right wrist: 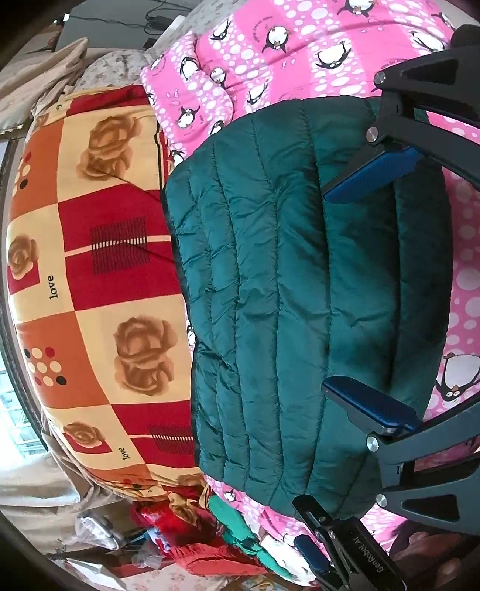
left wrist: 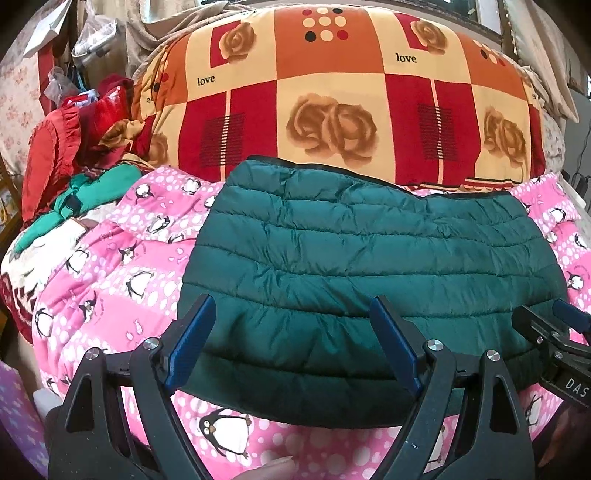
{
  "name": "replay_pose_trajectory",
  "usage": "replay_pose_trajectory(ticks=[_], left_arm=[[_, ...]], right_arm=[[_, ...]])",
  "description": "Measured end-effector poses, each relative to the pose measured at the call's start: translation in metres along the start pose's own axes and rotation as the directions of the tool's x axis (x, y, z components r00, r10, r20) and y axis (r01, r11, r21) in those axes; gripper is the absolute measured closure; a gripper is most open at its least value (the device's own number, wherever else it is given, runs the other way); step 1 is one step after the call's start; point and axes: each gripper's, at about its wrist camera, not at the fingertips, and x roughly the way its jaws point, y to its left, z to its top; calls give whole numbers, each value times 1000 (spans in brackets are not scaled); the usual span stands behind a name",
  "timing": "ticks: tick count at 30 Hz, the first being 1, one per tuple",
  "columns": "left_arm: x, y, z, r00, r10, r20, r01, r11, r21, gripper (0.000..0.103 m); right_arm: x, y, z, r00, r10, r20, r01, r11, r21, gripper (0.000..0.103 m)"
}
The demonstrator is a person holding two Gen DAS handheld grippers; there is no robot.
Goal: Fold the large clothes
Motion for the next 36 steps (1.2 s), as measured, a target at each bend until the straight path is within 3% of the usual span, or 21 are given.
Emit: replay_pose_trajectory(ticks=[36], left_arm=[[13, -4, -8, 999, -19, -35, 19, 1000, -8, 18]], right_arm=[[15, 14, -4, 999, -21, -29, 20, 998, -63, 10]])
